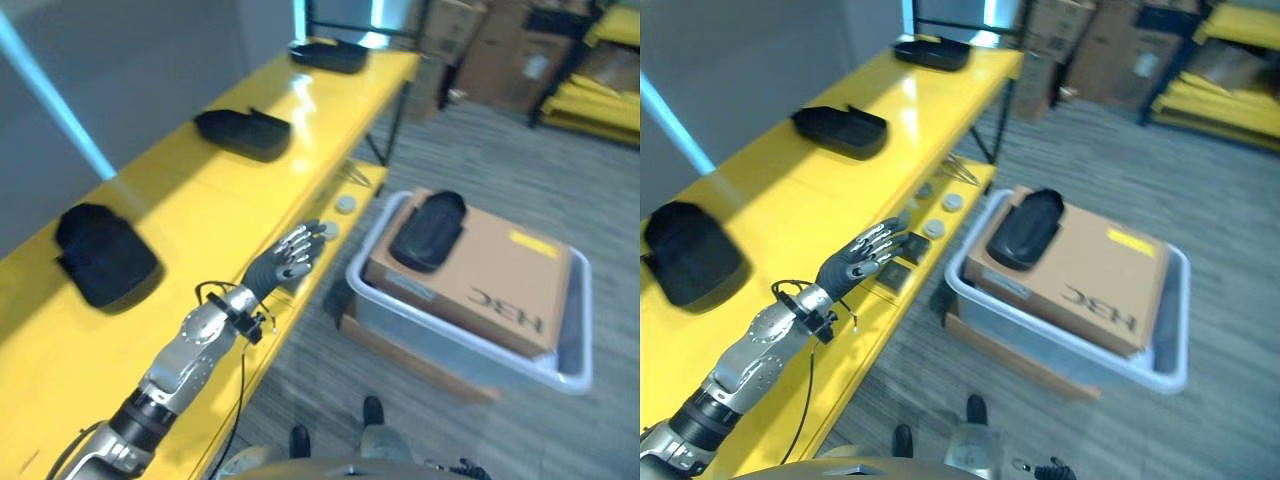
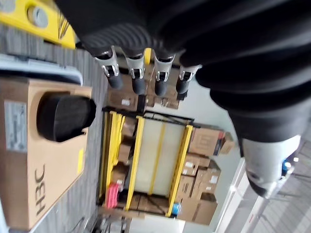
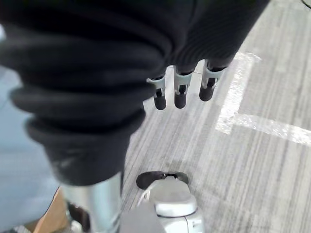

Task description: Move parts from the plastic box to the shelf.

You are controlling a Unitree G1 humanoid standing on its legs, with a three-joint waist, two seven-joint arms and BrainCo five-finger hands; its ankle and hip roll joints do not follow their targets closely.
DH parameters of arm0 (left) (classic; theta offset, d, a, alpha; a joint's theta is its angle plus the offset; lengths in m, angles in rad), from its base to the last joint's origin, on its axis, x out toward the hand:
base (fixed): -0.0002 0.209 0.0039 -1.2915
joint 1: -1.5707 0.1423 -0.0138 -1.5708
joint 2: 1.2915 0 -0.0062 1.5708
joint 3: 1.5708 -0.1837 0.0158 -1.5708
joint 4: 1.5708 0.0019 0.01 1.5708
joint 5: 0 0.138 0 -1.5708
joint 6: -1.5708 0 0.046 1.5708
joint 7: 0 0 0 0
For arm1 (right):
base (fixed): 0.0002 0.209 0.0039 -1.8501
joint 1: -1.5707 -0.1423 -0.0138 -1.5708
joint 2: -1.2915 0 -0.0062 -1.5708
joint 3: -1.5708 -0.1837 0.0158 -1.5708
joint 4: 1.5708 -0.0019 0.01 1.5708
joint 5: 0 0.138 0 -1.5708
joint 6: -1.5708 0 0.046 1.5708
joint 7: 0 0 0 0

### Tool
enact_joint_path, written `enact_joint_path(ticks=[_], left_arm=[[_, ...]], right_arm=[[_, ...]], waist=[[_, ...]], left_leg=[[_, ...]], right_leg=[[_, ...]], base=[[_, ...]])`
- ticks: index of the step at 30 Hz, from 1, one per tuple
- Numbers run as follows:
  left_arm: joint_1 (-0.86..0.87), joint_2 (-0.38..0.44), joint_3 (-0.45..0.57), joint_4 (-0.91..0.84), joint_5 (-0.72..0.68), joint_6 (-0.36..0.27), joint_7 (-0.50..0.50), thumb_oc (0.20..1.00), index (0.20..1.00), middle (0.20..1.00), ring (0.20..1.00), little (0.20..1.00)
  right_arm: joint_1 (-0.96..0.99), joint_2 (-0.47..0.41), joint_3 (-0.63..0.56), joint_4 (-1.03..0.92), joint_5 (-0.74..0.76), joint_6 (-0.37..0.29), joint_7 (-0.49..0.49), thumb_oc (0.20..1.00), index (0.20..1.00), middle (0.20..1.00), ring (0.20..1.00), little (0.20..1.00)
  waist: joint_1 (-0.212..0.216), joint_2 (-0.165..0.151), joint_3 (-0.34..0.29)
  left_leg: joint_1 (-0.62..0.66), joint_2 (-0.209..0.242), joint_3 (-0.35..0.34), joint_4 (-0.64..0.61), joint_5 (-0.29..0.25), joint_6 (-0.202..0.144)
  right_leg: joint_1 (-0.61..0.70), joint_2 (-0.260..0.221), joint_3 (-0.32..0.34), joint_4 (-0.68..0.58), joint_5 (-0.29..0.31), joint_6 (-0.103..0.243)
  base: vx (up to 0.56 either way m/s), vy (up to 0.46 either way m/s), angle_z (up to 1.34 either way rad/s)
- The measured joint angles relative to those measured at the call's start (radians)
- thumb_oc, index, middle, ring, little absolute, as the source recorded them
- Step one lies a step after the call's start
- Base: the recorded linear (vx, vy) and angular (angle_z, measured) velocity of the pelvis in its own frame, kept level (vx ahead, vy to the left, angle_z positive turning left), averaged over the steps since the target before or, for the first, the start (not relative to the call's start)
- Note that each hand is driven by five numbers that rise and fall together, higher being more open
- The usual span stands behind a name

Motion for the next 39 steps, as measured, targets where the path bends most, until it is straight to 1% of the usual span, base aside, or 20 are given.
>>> enact_joint_path(ticks=[3,4,7,9,13,15,18,19,20,21,22,24,25,26,27,29,31,33,35,39], left_arm=[[-0.029,0.007,0.004,0.068,0.01,0.013,0.006,1.0,1.0,1.0,1.0,1.0],[-0.043,0.008,0.006,0.091,0.012,0.02,0.007,1.0,1.0,1.0,1.0,1.0],[-0.075,-0.034,-0.035,0.218,0.055,0.028,0.064,1.0,1.0,1.0,1.0,1.0],[-0.062,-0.089,-0.041,0.41,0.092,0.022,0.132,1.0,1.0,1.0,1.0,1.0],[0.082,-0.185,-0.005,0.883,0.149,0.018,0.264,1.0,1.0,1.0,1.0,1.0],[0.097,-0.209,0.051,1.108,0.224,0.022,0.33,1.0,1.0,1.0,1.0,1.0],[0.109,-0.181,0.132,1.201,0.344,0.007,0.384,1.0,1.0,1.0,1.0,1.0],[0.116,-0.173,0.132,1.236,0.384,0.001,0.401,1.0,1.0,1.0,1.0,1.0],[0.124,-0.18,0.123,1.296,0.412,-0.002,0.416,1.0,1.0,1.0,1.0,1.0],[0.158,-0.194,0.121,1.402,0.455,-0.01,0.426,1.0,1.0,1.0,1.0,1.0],[0.195,-0.201,0.152,1.493,0.49,0.001,0.425,1.0,1.0,1.0,1.0,1.0],[0.279,-0.189,0.163,1.474,0.513,0.032,0.422,1.0,1.0,1.0,1.0,1.0],[0.313,-0.221,0.156,1.402,0.531,0.025,0.419,1.0,1.0,1.0,1.0,1.0],[0.334,-0.223,0.162,1.362,0.542,0.0,0.418,1.0,1.0,1.0,1.0,1.0],[0.317,-0.238,0.162,1.352,0.549,-0.019,0.414,1.0,1.0,1.0,1.0,1.0],[0.332,-0.243,0.173,1.301,0.562,-0.041,0.409,1.0,1.0,1.0,1.0,1.0],[0.33,-0.223,0.175,1.274,0.572,-0.045,0.397,1.0,1.0,1.0,1.0,1.0],[0.308,-0.202,0.185,1.272,0.58,-0.047,0.396,1.0,1.0,1.0,1.0,1.0],[0.297,-0.201,0.184,1.272,0.581,-0.054,0.396,1.0,1.0,1.0,1.0,1.0],[0.294,-0.195,0.162,1.277,0.582,-0.067,0.378,1.0,1.0,1.0,1.0,1.0]], right_arm=[[-0.017,-0.002,-0.004,-0.025,0.0,0.001,-0.001,1.0,1.0,1.0,1.0,1.0],[-0.004,0.001,-0.003,-0.021,0.0,0.001,0.0,1.0,1.0,1.0,1.0,1.0],[-0.038,-0.045,0.006,0.006,0.0,-0.019,0.004,1.0,1.0,1.0,1.0,1.0],[-0.039,-0.036,0.015,0.016,-0.002,-0.024,0.025,1.0,1.0,1.0,1.0,1.0],[0.041,-0.04,0.013,0.017,-0.001,-0.039,0.038,1.0,1.0,1.0,1.0,1.0],[0.029,-0.037,0.011,0.016,0.002,-0.044,0.037,1.0,1.0,1.0,1.0,1.0],[-0.069,-0.06,-0.02,0.031,0.086,-0.076,0.033,1.0,1.0,1.0,1.0,1.0],[-0.136,-0.073,-0.042,0.047,0.141,-0.079,0.03,1.0,1.0,1.0,1.0,1.0],[-0.173,-0.091,-0.05,0.051,0.211,-0.083,0.018,1.0,1.0,1.0,1.0,1.0],[-0.217,-0.101,-0.069,0.014,0.29,-0.086,-0.009,1.0,1.0,1.0,1.0,1.0],[-0.221,-0.099,-0.095,-0.068,0.349,-0.078,-0.038,1.0,1.0,1.0,1.0,1.0],[-0.191,-0.094,-0.113,-0.248,0.414,-0.082,-0.106,1.0,1.0,1.0,1.0,1.0],[-0.186,-0.115,-0.158,-0.382,0.434,-0.115,-0.159,1.0,1.0,1.0,1.0,1.0],[-0.163,-0.14,-0.211,-0.526,0.433,-0.153,-0.198,1.0,1.0,1.0,1.0,1.0],[-0.138,-0.177,-0.317,-0.63,0.419,-0.198,-0.26,1.0,1.0,1.0,1.0,1.0],[-0.079,-0.182,-0.442,-0.947,0.366,-0.168,-0.364,1.0,1.0,1.0,1.0,1.0],[-0.114,-0.223,-0.462,-1.075,0.257,-0.226,-0.405,1.0,1.0,1.0,1.0,1.0],[-0.154,-0.241,-0.448,-1.093,0.234,-0.204,-0.419,1.0,1.0,1.0,1.0,1.0],[-0.207,-0.241,-0.424,-1.085,0.229,-0.19,-0.418,1.0,1.0,1.0,1.0,1.0],[-0.41,-0.257,-0.321,-0.932,0.232,-0.111,-0.418,1.0,1.0,1.0,1.0,1.0]], waist=[[-0.013,-0.005,-0.002],[-0.025,-0.028,0.004],[-0.056,0.0,-0.016],[-0.073,0.01,-0.04],[-0.089,0.008,-0.081],[-0.064,-0.037,-0.078],[-0.001,-0.07,-0.035],[0.02,-0.07,-0.008],[0.025,-0.072,0.009],[0.02,-0.055,0.011],[0.009,-0.034,0.018],[0.015,-0.022,0.019],[0.016,0.036,0.025],[0.016,0.017,0.007],[-0.006,0.046,0.006],[-0.013,0.065,0.005],[-0.029,0.066,0.002],[-0.003,0.019,-0.001],[0.005,0.013,0.0],[0.087,0.071,0.029]], left_leg=[[0.009,0.051,0.063,-0.019,-0.01,-0.052],[0.011,0.061,0.058,-0.014,-0.004,-0.094],[0.009,0.147,0.079,-0.02,0.012,-0.153],[0.019,0.203,0.121,-0.04,0.002,-0.198],[-0.004,0.31,0.112,0.044,0.019,-0.203],[-0.067,0.319,0.079,0.13,0.107,-0.171],[-0.21,0.355,-0.092,0.31,0.294,-0.299],[-0.272,0.349,-0.157,0.406,0.292,-0.333],[-0.297,0.313,-0.166,0.39,0.196,-0.305],[-0.295,0.273,-0.145,0.188,0.167,-0.319],[-0.293,0.273,-0.1,0.035,0.2,-0.315],[-0.273,0.268,-0.069,0.034,0.2,-0.269],[-0.237,0.249,-0.089,0.032,0.15,-0.216],[-0.19,0.212,-0.082,0.019,0.129,-0.228],[-0.151,0.217,-0.068,0.022,0.116,-0.217],[-0.113,0.183,-0.077,-0.016,0.127,-0.208],[-0.082,0.183,-0.055,-0.04,0.123,-0.169],[-0.076,0.166,-0.057,-0.038,0.112,-0.16],[-0.079,0.153,-0.068,-0.038,0.097,-0.148],[-0.122,0.114,-0.093,-0.037,0.081,-0.135]], right_leg=[[0.071,-0.055,-0.048,0.017,0.009,0.022],[0.148,-0.038,-0.042,-0.058,0.029,-0.005],[0.149,0.059,-0.023,-0.161,0.056,-0.057],[0.153,0.081,-0.092,-0.207,0.07,-0.069],[0.161,0.194,-0.099,-0.199,0.043,-0.146],[0.159,0.196,-0.106,-0.187,0.017,-0.178],[0.137,0.22,-0.13,-0.12,-0.035,-0.269],[0.135,0.224,-0.128,-0.112,-0.044,-0.279],[0.134,0.222,-0.122,-0.123,-0.037,-0.266],[0.136,0.227,-0.12,-0.144,-0.034,-0.238],[0.146,0.252,-0.124,-0.161,-0.036,-0.24],[0.189,0.278,-0.119,-0.185,-0.047,-0.223],[0.156,0.239,-0.187,-0.039,-0.191,-0.039],[0.09,0.116,-0.149,0.033,-0.125,-0.198],[0.131,0.153,-0.174,-0.018,-0.111,-0.204],[0.137,0.171,-0.173,-0.033,-0.095,-0.202],[0.139,0.184,-0.169,-0.033,-0.088,-0.201],[0.139,0.17,-0.15,-0.037,-0.085,-0.185],[0.138,0.156,-0.15,-0.041,-0.081,-0.168],[0.127,0.125,-0.153,-0.072,-0.05,-0.131]], base=[[-0.1,-0.133,-1.01],[-0.06,-0.223,-0.39],[0.03,-0.362,-0.59],[0.12,-0.482,-0.65],[0.1,-0.499,-0.2],[0.02,-0.353,0.2],[-0.01,-0.163,0.2],[0.05,0.131,-0.09],[0.12,0.164,-0.12],[0.17,0.171,-0.12],[0.14,0.187,-0.12],[0.09,0.209,-0.38],[0.06,0.17,-0.72],[0.1,0.213,-0.4],[0.11,0.2,-0.04],[0.07,0.112,0.09],[0.08,0.085,-0.03],[0.07,0.085,-0.13],[0.0,0.063,0.05],[-0.05,0.056,0.16]])
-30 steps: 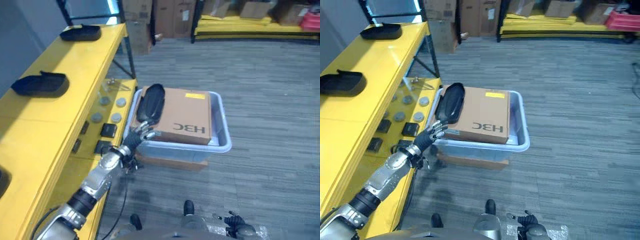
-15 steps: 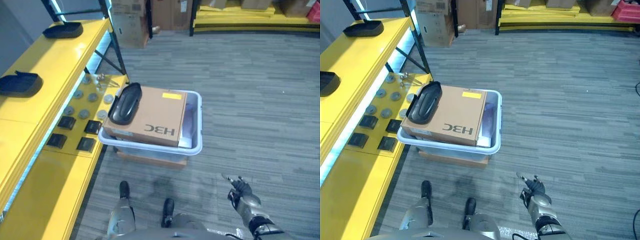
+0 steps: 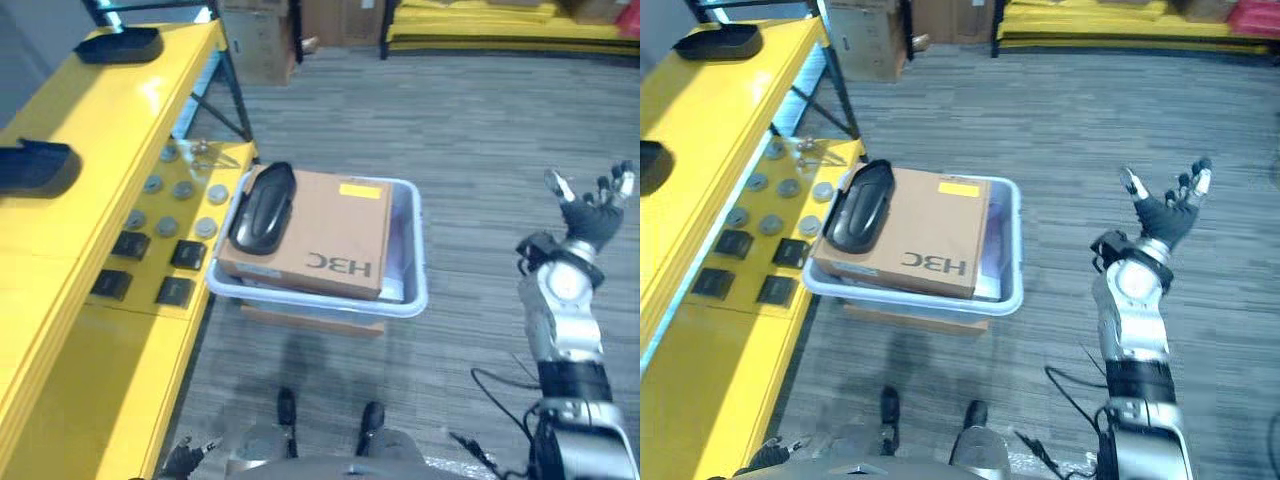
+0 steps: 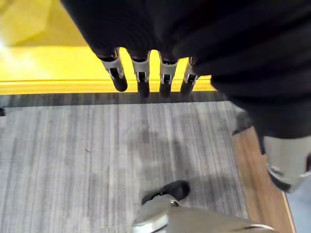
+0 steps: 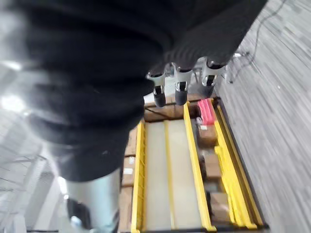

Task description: Move parts from the plastic box to the shelf.

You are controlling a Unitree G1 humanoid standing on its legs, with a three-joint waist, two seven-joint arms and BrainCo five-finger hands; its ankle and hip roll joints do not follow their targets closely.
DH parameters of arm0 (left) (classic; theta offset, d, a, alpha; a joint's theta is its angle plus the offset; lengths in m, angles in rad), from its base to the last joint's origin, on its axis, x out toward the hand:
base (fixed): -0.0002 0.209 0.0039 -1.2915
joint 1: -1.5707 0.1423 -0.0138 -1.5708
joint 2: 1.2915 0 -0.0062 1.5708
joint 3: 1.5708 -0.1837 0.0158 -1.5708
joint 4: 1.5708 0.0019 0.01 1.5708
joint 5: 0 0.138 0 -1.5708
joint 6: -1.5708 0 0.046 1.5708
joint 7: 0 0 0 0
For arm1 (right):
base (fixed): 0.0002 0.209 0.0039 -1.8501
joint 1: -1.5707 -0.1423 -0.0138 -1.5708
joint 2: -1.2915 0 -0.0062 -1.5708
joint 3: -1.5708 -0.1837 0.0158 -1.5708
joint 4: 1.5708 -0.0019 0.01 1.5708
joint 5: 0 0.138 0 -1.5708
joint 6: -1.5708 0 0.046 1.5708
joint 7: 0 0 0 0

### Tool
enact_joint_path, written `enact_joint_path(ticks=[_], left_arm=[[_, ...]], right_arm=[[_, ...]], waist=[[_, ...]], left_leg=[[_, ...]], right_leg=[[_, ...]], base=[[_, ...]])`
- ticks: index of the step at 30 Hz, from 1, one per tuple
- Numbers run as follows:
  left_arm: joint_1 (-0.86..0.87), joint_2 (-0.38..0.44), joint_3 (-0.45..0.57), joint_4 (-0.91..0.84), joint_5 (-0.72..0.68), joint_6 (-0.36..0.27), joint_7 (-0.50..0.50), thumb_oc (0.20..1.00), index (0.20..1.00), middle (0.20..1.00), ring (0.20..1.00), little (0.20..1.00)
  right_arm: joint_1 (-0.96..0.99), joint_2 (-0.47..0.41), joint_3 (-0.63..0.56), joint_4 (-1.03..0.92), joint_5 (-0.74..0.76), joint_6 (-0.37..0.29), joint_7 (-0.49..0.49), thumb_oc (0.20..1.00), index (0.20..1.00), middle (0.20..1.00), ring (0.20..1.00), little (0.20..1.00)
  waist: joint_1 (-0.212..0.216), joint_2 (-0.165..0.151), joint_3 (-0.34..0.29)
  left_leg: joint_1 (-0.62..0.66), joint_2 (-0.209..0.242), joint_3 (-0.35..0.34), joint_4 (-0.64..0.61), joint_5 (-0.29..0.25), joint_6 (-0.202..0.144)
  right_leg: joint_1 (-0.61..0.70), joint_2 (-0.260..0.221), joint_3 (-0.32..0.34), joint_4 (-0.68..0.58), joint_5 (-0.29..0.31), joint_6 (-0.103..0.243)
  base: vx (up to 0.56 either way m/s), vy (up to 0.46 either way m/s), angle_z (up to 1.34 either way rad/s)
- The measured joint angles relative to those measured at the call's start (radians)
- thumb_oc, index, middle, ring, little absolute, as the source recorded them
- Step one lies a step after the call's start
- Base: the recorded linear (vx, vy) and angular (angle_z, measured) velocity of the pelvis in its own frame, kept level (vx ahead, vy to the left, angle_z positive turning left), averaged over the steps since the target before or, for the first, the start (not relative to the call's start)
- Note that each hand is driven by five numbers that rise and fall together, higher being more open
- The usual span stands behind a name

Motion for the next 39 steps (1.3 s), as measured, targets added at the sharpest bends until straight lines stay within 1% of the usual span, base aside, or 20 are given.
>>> enact_joint_path(ticks=[2,4,6,8,9,10,13,14,16,18,19,20,21,24,27,30,31,32,37,39], left_arm=[[0.011,0.0,-0.011,0.0,0.009,-0.009,-0.002,1.0,1.0,1.0,1.0,1.0],[0.017,0.0,-0.02,0.001,0.016,-0.016,-0.004,1.0,1.0,1.0,1.0,1.0],[0.018,0.001,-0.02,-0.002,0.016,-0.026,-0.012,1.0,1.0,1.0,1.0,1.0],[0.009,0.003,-0.032,-0.002,0.016,-0.036,-0.021,1.0,1.0,1.0,1.0,1.0],[0.007,0.004,-0.038,-0.002,0.014,-0.037,-0.024,1.0,1.0,1.0,1.0,1.0],[0.004,0.004,-0.04,-0.002,0.013,-0.044,-0.025,1.0,1.0,1.0,1.0,1.0],[-0.003,0.012,-0.041,-0.001,0.002,-0.055,-0.032,1.0,1.0,1.0,1.0,1.0],[-0.011,0.017,-0.048,-0.001,-0.006,-0.057,-0.032,1.0,1.0,1.0,1.0,1.0],[-0.016,0.022,-0.075,0.0,-0.013,-0.069,-0.032,1.0,1.0,1.0,1.0,1.0],[-0.029,0.022,-0.088,0.0,-0.015,-0.083,-0.031,1.0,1.0,1.0,1.0,1.0],[-0.033,0.022,-0.088,0.0,-0.021,-0.094,-0.026,1.0,1.0,1.0,1.0,1.0],[-0.033,0.022,-0.087,0.0,-0.027,-0.104,-0.017,1.0,1.0,1.0,1.0,1.0],[-0.039,0.022,-0.087,0.002,-0.037,-0.116,-0.001,1.0,1.0,1.0,1.0,1.0],[-0.043,0.024,-0.088,0.002,-0.044,-0.132,0.009,1.0,1.0,1.0,1.0,1.0],[-0.046,0.024,-0.088,0.002,-0.044,-0.141,0.019,1.0,1.0,1.0,1.0,1.0],[-0.046,0.024,-0.088,0.007,-0.044,-0.141,0.02,1.0,1.0,1.0,1.0,1.0],[-0.046,0.024,-0.087,0.011,-0.044,-0.14,0.019,1.0,1.0,1.0,1.0,1.0],[-0.046,0.024,-0.088,0.011,-0.043,-0.14,0.019,1.0,1.0,1.0,1.0,1.0],[-0.046,0.024,-0.087,0.013,-0.043,-0.139,0.007,1.0,1.0,1.0,1.0,1.0],[-0.046,0.024,-0.086,0.013,-0.043,-0.139,-0.003,1.0,1.0,1.0,1.0,1.0]], right_arm=[[-0.032,-0.001,0.053,0.032,-0.006,0.019,0.0,1.0,1.0,1.0,1.0,1.0],[-0.043,0.001,0.09,0.069,-0.015,0.038,0.0,1.0,1.0,1.0,1.0,1.0],[-0.061,0.0,0.098,0.098,-0.029,0.059,-0.005,1.0,1.0,1.0,1.0,1.0],[-0.112,-0.008,0.099,0.162,-0.035,0.07,-0.008,1.0,1.0,1.0,1.0,1.0],[-0.138,-0.012,0.101,0.204,-0.035,0.077,-0.008,1.0,1.0,1.0,1.0,1.0],[-0.187,-0.025,0.104,0.297,-0.034,0.08,-0.008,1.0,1.0,1.0,1.0,1.0],[-0.245,-0.044,0.11,0.42,-0.032,0.08,-0.008,1.0,1.0,1.0,1.0,1.0],[-0.28,-0.049,0.123,0.468,-0.021,0.075,-0.007,1.0,1.0,1.0,1.0,1.0],[-0.346,-0.054,0.166,0.572,-0.01,0.058,-0.007,1.0,1.0,1.0,1.0,1.0],[-0.372,-0.062,0.19,0.593,0.009,0.057,-0.006,1.0,1.0,1.0,1.0,1.0],[-0.398,-0.063,0.219,0.596,0.011,0.055,-0.005,1.0,1.0,1.0,1.0,1.0],[-0.422,-0.063,0.243,0.614,0.014,0.049,-0.004,1.0,1.0,1.0,1.0,1.0],[-0.444,-0.062,0.257,0.631,0.025,0.048,-0.003,1.0,1.0,1.0,1.0,1.0],[-0.478,-0.057,0.276,0.633,0.032,0.048,-0.004,1.0,1.0,1.0,1.0,1.0],[-0.493,-0.053,0.282,0.646,0.045,0.047,-0.001,1.0,1.0,1.0,1.0,1.0],[-0.501,-0.022,0.296,0.662,0.044,0.049,0.001,1.0,1.0,1.0,1.0,1.0],[-0.503,0.003,0.299,0.66,0.043,0.059,0.002,1.0,1.0,1.0,1.0,1.0],[-0.503,0.01,0.3,0.66,0.043,0.064,0.003,1.0,1.0,1.0,1.0,1.0],[-0.504,0.009,0.339,0.663,0.041,0.094,0.01,1.0,1.0,1.0,1.0,1.0],[-0.504,0.009,0.345,0.665,0.013,0.118,0.016,1.0,1.0,1.0,1.0,1.0]], waist=[[0.022,0.009,0.007],[0.042,0.006,0.011],[0.061,0.003,0.02],[0.069,0.003,0.038],[0.082,0.004,0.04],[0.096,0.006,0.046],[0.119,0.01,0.061],[0.139,0.017,0.077],[0.146,0.025,0.092],[0.167,0.039,0.104],[0.188,0.046,0.111],[0.195,0.046,0.122],[0.217,0.052,0.146],[0.246,0.048,0.168],[0.26,0.048,0.178],[0.27,0.043,0.182],[0.27,0.042,0.182],[0.27,0.042,0.182],[0.268,0.041,0.183],[0.269,0.041,0.183]], left_leg=[[-0.012,-0.008,-0.011,0.001,0.008,0.007],[-0.022,-0.014,-0.013,-0.001,0.02,0.023],[-0.032,-0.024,-0.027,-0.001,0.025,0.028],[-0.032,-0.032,-0.037,0.0,0.028,0.029],[-0.036,-0.036,-0.04,0.0,0.029,0.03],[-0.037,-0.041,-0.047,0.0,0.029,0.031],[-0.041,-0.051,-0.067,0.002,0.032,0.034],[-0.052,-0.054,-0.077,0.006,0.034,0.038],[-0.073,-0.059,-0.095,0.023,0.034,0.038],[-0.096,-0.062,-0.114,0.025,0.04,0.035],[-0.123,-0.064,-0.121,0.03,0.047,0.037],[-0.135,-0.065,-0.124,0.04,0.047,0.037],[-0.142,-0.07,-0.14,0.048,0.047,0.037],[-0.158,-0.074,-0.151,0.054,0.048,0.037],[-0.176,-0.082,-0.174,0.054,0.058,0.037],[-0.176,-0.086,-0.179,0.054,0.058,0.038],[-0.177,-0.089,-0.179,0.053,0.058,0.038],[-0.177,-0.09,-0.179,0.053,0.059,0.039],[-0.186,-0.095,-0.19,0.054,0.063,0.041],[-0.186,-0.095,-0.193,0.054,0.064,0.04]], right_leg=[[-0.013,-0.006,-0.006,-0.001,0.006,0.002],[-0.015,-0.011,-0.015,-0.009,0.018,0.0],[-0.014,-0.019,-0.029,-0.015,0.021,0.004],[-0.006,-0.025,-0.038,-0.024,0.026,0.009],[-0.004,-0.029,-0.045,-0.029,0.03,0.012],[0.0,-0.033,-0.051,-0.034,0.032,0.016],[0.011,-0.041,-0.073,-0.038,0.032,0.021],[0.007,-0.043,-0.083,-0.038,0.032,0.023],[0.001,-0.047,-0.097,-0.037,0.033,0.024],[-0.013,-0.049,-0.115,-0.033,0.033,0.024],[-0.034,-0.05,-0.125,-0.029,0.033,0.024],[-0.044,-0.053,-0.128,-0.02,0.032,0.024],[-0.045,-0.06,-0.143,-0.003,0.023,0.027],[-0.066,-0.07,-0.151,0.027,0.006,0.03],[-0.08,-0.08,-0.171,0.049,-0.004,0.035],[-0.082,-0.086,-0.17,0.062,-0.014,0.041],[-0.084,-0.09,-0.17,0.066,-0.015,0.042],[-0.086,-0.091,-0.17,0.069,-0.016,0.043],[-0.092,-0.094,-0.172,0.074,-0.017,0.046],[-0.091,-0.094,-0.173,0.074,-0.018,0.046]], base=[[-0.02,0.058,0.22],[0.0,0.06,0.15],[0.0,0.076,0.18],[0.0,0.101,0.17],[-0.01,0.124,0.17],[-0.02,0.106,0.17],[-0.05,0.088,0.25],[-0.09,0.119,0.21],[-0.08,0.079,0.24],[-0.08,0.071,0.3],[-0.08,0.069,0.22],[-0.08,0.074,0.31],[-0.08,0.055,0.27],[-0.06,0.041,0.16],[-0.03,0.034,0.2],[-0.02,0.044,0.09],[-0.02,0.043,0.04],[-0.01,0.031,0.02],[0.0,0.023,0.05],[0.01,0.018,0.06]])
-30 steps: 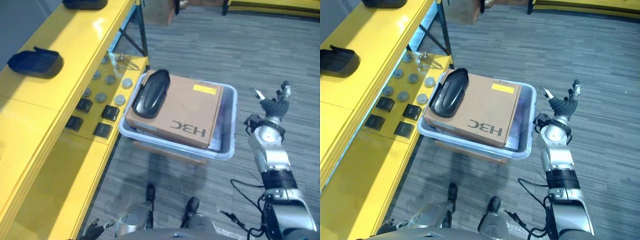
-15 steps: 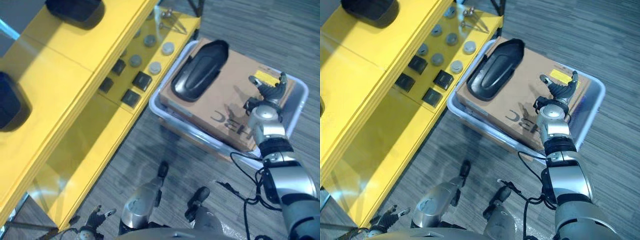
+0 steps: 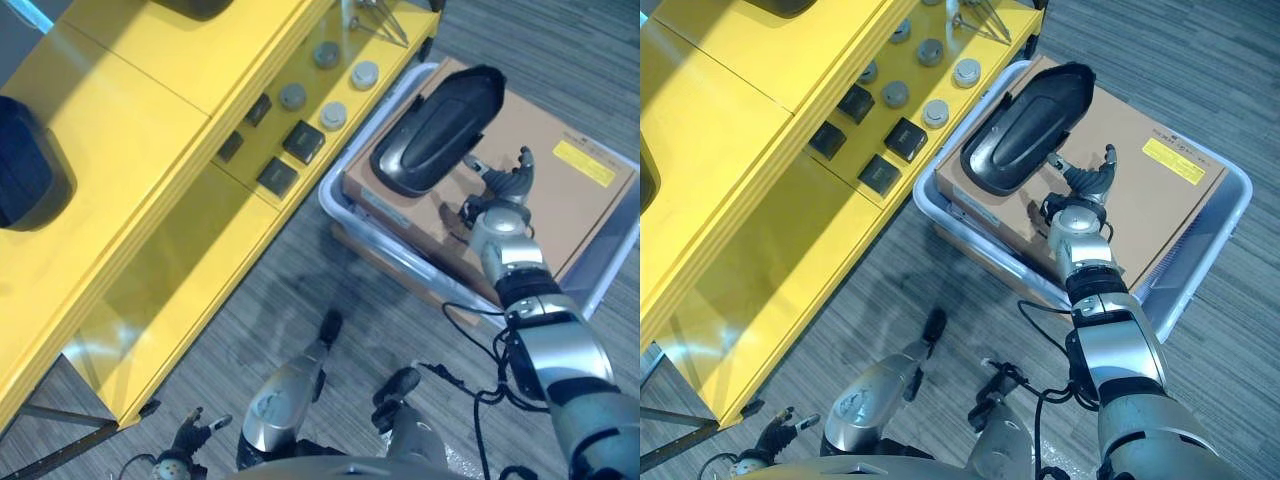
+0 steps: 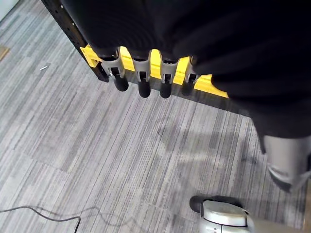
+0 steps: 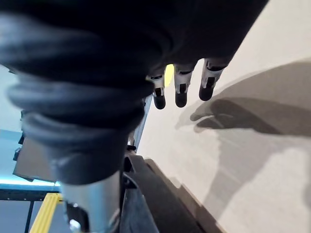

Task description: Move parts from the plastic box to the shelf.

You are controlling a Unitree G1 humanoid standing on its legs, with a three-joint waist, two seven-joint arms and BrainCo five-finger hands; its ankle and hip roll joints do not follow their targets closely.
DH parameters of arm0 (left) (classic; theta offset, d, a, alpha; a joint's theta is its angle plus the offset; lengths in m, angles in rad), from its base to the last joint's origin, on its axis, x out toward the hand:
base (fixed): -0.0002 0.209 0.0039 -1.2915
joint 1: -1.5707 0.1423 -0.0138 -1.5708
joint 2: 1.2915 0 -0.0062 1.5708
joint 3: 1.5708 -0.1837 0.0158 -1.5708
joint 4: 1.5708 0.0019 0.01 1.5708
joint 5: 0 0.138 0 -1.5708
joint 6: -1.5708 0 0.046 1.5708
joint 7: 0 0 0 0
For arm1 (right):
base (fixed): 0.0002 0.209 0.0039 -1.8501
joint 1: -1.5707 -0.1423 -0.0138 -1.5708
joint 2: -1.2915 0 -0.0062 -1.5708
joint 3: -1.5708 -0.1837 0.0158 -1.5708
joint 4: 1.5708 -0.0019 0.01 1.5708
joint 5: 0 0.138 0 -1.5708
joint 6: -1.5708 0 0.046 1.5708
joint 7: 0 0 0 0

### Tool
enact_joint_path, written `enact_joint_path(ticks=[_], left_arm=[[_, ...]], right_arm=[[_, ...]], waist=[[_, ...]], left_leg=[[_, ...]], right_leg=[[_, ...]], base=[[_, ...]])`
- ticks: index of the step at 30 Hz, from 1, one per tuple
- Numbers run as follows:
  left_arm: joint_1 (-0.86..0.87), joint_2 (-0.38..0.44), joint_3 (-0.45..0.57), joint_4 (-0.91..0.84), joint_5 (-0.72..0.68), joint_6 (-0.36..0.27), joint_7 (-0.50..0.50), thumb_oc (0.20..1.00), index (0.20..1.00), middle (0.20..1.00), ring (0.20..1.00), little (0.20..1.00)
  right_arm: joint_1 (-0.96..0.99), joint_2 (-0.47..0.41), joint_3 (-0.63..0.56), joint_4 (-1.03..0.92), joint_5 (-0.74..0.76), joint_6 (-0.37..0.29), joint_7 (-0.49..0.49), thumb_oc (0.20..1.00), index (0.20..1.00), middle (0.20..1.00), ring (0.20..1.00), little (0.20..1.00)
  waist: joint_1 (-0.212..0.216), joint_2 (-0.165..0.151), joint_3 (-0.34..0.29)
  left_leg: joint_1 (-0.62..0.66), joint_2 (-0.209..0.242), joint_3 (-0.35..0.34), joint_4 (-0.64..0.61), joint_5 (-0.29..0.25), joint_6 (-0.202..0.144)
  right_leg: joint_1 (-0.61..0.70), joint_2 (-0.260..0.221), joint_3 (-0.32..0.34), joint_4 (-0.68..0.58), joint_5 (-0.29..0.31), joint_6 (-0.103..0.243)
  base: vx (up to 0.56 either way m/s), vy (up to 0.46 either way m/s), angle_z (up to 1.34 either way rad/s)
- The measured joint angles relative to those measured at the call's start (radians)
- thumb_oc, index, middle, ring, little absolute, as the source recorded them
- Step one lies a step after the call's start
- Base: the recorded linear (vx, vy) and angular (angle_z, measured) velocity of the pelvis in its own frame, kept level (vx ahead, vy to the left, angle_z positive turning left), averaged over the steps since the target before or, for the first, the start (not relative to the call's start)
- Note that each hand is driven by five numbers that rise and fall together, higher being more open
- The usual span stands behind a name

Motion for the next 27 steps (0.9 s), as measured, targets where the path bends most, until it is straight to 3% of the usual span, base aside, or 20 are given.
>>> enact_joint_path(ticks=[5,7,13,20,21,22,27], left_arm=[[0.0,0.0,0.0,0.002,-0.001,-0.002,-0.021,1.0,1.0,1.0,1.0,1.0],[0.0,0.0,-0.001,0.003,-0.001,-0.002,-0.022,1.0,1.0,1.0,1.0,1.0],[-0.004,0.003,0.0,0.004,-0.001,-0.004,-0.03,1.0,1.0,1.0,1.0,1.0],[-0.004,0.005,0.0,0.004,-0.019,-0.012,-0.051,1.0,1.0,1.0,1.0,1.0],[-0.004,0.005,0.0,0.004,-0.019,-0.014,-0.052,1.0,1.0,1.0,1.0,1.0],[-0.004,0.005,0.0,0.003,-0.019,-0.016,-0.053,1.0,1.0,1.0,1.0,1.0],[-0.004,0.005,0.0,-0.001,-0.023,-0.024,-0.066,1.0,1.0,1.0,1.0,1.0]], right_arm=[[-0.064,-0.012,0.063,0.139,-0.131,0.098,-0.063,1.0,1.0,1.0,1.0,1.0],[-0.109,-0.039,0.124,0.203,-0.191,0.172,-0.079,1.0,1.0,1.0,1.0,1.0],[-0.164,-0.048,0.212,0.283,-0.202,0.266,-0.094,1.0,1.0,1.0,1.0,1.0],[-0.192,-0.059,0.214,0.315,-0.155,0.27,-0.106,1.0,1.0,1.0,1.0,1.0],[-0.192,-0.059,0.213,0.315,-0.154,0.27,-0.106,0.555,0.555,0.555,0.555,0.555],[-0.192,-0.059,0.213,0.316,-0.151,0.27,-0.106,0.2,0.2,0.2,0.2,0.2],[-0.192,-0.09,0.213,0.322,-0.146,0.269,-0.106,0.2,0.2,0.2,0.2,0.2]], waist=[[0.011,0.001,0.0],[0.024,0.001,0.0],[0.05,0.002,-0.002],[0.07,0.003,-0.003],[0.071,0.004,-0.003],[0.071,0.004,-0.003],[0.072,0.004,-0.003]], left_leg=[[-0.001,-0.001,-0.009,0.0,0.005,-0.003],[-0.003,-0.001,-0.014,0.0,0.006,-0.005],[-0.019,-0.003,-0.038,0.0,-0.003,-0.03],[-0.022,-0.014,-0.056,0.0,0.011,-0.015],[-0.022,-0.014,-0.058,0.0,0.011,-0.015],[-0.022,-0.014,-0.059,0.0,0.011,-0.015],[-0.022,-0.014,-0.064,0.001,0.011,-0.016]], right_leg=[[0.001,0.0,-0.003,0.004,-0.002,0.001],[0.002,0.0,-0.008,0.006,-0.003,0.001],[-0.014,-0.007,-0.019,0.039,-0.023,-0.001],[-0.026,-0.021,-0.023,0.073,-0.05,0.004],[-0.026,-0.021,-0.024,0.074,-0.052,0.004],[-0.025,-0.021,-0.024,0.075,-0.054,0.005],[-0.026,-0.022,-0.024,0.087,-0.064,0.005]], base=[[0.0,0.005,0.03],[0.0,-0.002,0.07],[0.04,-0.009,0.12],[0.0,0.027,0.07],[0.01,0.022,0.06],[0.0,0.008,0.04],[0.0,-0.001,0.04]])
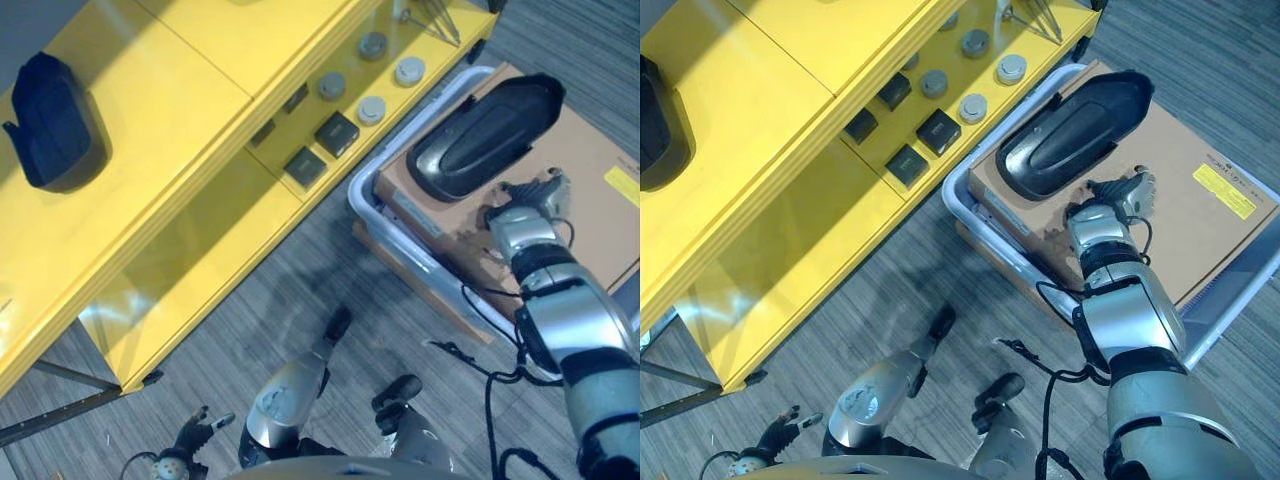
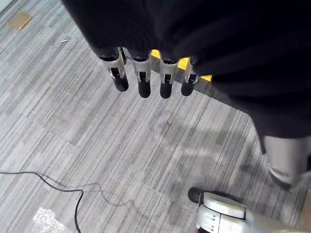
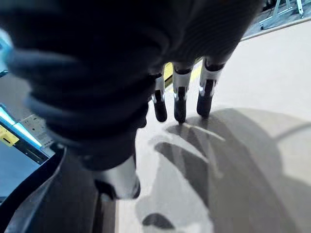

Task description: Move parts from the plastic box to the shelf.

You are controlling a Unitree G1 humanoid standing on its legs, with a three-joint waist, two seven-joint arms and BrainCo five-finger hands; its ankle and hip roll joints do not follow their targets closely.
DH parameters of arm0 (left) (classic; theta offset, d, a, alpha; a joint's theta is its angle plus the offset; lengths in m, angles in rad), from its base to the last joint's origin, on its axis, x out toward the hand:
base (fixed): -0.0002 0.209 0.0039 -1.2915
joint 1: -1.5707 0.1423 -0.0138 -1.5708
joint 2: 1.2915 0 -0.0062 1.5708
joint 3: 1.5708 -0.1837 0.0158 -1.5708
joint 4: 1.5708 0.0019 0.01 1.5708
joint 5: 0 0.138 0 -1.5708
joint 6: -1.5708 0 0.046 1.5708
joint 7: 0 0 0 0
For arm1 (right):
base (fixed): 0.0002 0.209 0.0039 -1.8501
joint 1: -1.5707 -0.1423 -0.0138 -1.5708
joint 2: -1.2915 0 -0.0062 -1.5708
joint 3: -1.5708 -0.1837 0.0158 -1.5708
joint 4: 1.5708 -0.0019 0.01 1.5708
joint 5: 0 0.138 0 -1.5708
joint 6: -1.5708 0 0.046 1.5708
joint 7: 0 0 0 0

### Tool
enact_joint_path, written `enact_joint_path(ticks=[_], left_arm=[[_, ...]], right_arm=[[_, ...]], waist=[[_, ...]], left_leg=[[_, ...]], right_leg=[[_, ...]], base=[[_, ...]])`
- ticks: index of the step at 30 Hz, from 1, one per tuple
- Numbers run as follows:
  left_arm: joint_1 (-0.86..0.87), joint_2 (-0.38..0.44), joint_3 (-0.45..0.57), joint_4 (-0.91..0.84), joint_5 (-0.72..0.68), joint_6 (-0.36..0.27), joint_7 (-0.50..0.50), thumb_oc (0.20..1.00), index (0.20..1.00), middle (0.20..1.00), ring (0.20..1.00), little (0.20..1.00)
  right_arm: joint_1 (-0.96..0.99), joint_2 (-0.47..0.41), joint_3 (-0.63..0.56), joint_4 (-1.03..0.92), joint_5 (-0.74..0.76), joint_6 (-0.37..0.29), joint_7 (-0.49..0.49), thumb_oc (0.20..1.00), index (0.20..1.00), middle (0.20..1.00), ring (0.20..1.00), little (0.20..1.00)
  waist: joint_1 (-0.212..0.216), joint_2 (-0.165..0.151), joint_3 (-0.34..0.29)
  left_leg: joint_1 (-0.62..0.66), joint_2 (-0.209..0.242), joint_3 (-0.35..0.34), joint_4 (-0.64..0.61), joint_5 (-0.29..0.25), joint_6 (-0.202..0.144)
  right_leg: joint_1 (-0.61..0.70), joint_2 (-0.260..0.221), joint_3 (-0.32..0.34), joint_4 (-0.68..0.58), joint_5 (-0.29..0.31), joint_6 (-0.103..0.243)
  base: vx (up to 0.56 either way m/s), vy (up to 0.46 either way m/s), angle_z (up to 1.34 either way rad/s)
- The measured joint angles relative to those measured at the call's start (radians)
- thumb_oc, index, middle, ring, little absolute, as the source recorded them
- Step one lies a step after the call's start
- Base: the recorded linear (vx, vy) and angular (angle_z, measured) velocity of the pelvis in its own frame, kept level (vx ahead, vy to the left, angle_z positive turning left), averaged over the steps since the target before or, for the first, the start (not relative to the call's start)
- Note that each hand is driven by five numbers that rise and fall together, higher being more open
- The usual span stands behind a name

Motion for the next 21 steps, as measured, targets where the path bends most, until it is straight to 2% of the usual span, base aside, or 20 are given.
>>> enact_joint_path(ticks=[11,12,13,17,20,21], left_arm=[[0.0,0.008,-0.001,-0.016,-0.014,-0.02,0.0,1.0,1.0,1.0,1.0,1.0],[0.0,0.013,-0.001,-0.018,-0.014,-0.024,0.0,1.0,1.0,1.0,1.0,1.0],[0.0,0.016,-0.001,-0.018,-0.014,-0.025,0.0,1.0,1.0,1.0,1.0,1.0],[0.0,0.019,-0.002,-0.018,-0.014,-0.027,0.0,1.0,1.0,1.0,1.0,1.0],[0.0,0.019,-0.001,-0.018,-0.015,-0.032,0.0,1.0,1.0,1.0,1.0,1.0],[0.0,0.019,-0.003,-0.018,-0.015,-0.031,0.0,1.0,1.0,1.0,1.0,1.0]], right_arm=[[0.001,-0.029,-0.028,0.03,0.027,-0.011,0.038,0.2,0.2,0.2,0.2,0.2],[0.001,-0.029,-0.035,0.03,0.032,-0.022,0.038,0.47,0.47,0.47,0.47,0.47],[0.001,-0.029,-0.037,0.03,0.039,-0.03,0.038,1.0,1.0,1.0,1.0,1.0],[0.003,-0.027,-0.083,0.016,0.118,-0.099,0.001,1.0,1.0,1.0,1.0,1.0],[0.012,-0.026,-0.146,-0.063,0.168,-0.179,-0.062,1.0,1.0,1.0,1.0,1.0],[0.016,-0.023,-0.2,-0.11,0.179,-0.221,-0.104,1.0,1.0,1.0,1.0,1.0]], waist=[[-0.017,0.001,-0.002],[-0.019,0.001,-0.002],[-0.023,0.001,-0.002],[-0.028,0.0,-0.018],[-0.031,0.001,-0.021],[-0.03,0.001,-0.023]], left_leg=[[-0.001,0.002,0.002,0.001,0.002,0.0],[0.0,0.002,0.003,0.001,0.002,0.0],[0.002,0.002,0.003,0.001,0.002,0.0],[0.005,0.003,0.005,0.001,0.002,0.0],[0.022,0.006,0.007,0.0,0.002,0.0],[0.03,0.008,0.006,-0.002,0.0,-0.002]], right_leg=[[-0.009,-0.003,0.003,0.018,-0.008,-0.002],[-0.008,-0.003,0.004,0.018,-0.008,-0.003],[-0.006,-0.003,0.004,0.017,-0.008,-0.003],[-0.003,-0.001,0.005,0.007,-0.005,-0.003],[0.016,0.003,0.006,0.001,-0.002,-0.006],[0.024,0.004,0.005,-0.001,-0.002,-0.006]], base=[[0.0,-0.01,0.0],[0.0,0.0,0.0],[0.0,0.0,0.0],[0.0,0.0,0.0],[0.0,0.0,0.0],[0.0,0.0,0.0]])
